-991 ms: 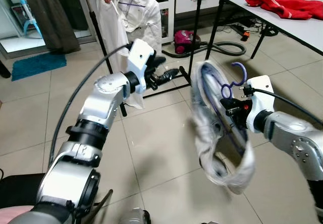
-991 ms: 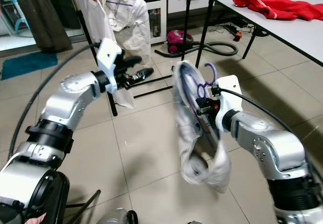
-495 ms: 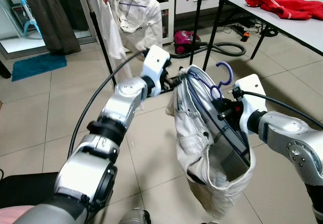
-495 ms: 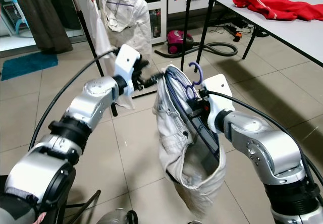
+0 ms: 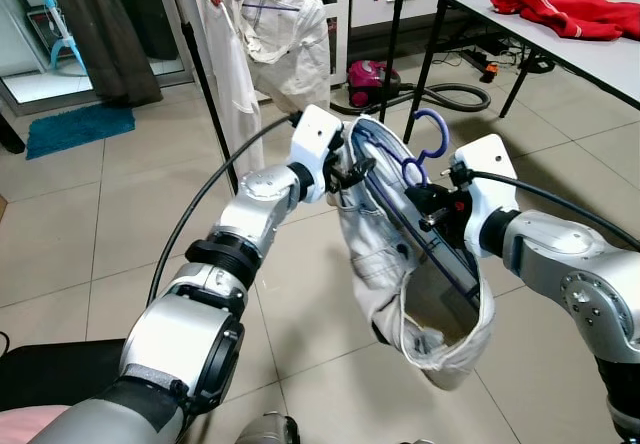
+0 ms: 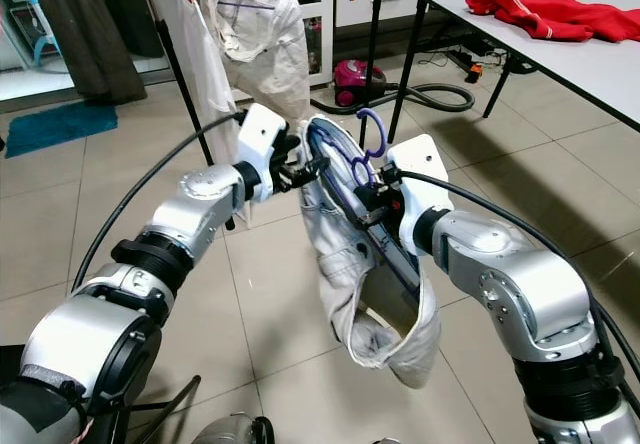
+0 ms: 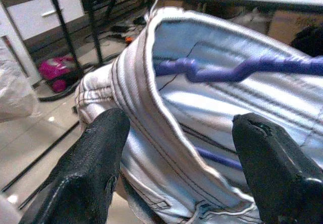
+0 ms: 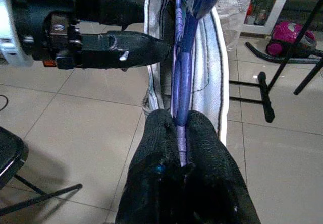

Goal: Hang hanger

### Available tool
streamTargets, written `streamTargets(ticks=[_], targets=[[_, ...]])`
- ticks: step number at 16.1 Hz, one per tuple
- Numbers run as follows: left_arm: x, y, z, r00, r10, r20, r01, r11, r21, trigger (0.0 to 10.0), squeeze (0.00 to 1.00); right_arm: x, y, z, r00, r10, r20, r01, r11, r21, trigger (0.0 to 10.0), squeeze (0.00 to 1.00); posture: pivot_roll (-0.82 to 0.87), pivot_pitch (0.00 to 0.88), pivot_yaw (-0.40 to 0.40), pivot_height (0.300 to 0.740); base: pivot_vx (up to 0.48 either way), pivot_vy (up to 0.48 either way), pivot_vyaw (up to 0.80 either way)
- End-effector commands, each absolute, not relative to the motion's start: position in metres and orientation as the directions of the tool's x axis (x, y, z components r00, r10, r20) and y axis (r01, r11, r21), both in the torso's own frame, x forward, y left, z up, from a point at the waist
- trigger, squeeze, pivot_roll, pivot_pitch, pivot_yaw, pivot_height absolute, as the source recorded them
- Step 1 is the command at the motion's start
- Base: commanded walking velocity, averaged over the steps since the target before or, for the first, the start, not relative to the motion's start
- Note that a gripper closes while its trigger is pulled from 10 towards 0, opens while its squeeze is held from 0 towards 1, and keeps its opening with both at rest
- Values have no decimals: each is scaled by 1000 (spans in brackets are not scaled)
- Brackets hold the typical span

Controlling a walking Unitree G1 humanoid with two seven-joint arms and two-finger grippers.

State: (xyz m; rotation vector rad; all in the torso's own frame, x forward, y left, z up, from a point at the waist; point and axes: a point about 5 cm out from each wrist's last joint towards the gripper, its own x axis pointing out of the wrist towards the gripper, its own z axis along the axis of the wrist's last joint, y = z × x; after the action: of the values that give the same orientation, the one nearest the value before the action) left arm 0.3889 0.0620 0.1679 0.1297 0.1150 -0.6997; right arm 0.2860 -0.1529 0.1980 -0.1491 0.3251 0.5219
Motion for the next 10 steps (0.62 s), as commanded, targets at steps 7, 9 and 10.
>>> streamTargets(ticks=[7,9,10], targets=[[397,75,178,817,-563,-129,577,805,140,0,0,283,-147,212,826,481,-293,-526,844,-99,10000,0,13,51,85,740,0,0,0],[397,77,173,817,-558,-145,574,809,127,0,0,283,-145,214,823,489,-289,-534,840,-98,10000,0,11,50,86,740,0,0,0],[397,77,171,821,-551,-152,569,814,120,0,0,283,-144,215,821,494,-286,-538,838,-97,10000,0,9,48,84,740,0,0,0]])
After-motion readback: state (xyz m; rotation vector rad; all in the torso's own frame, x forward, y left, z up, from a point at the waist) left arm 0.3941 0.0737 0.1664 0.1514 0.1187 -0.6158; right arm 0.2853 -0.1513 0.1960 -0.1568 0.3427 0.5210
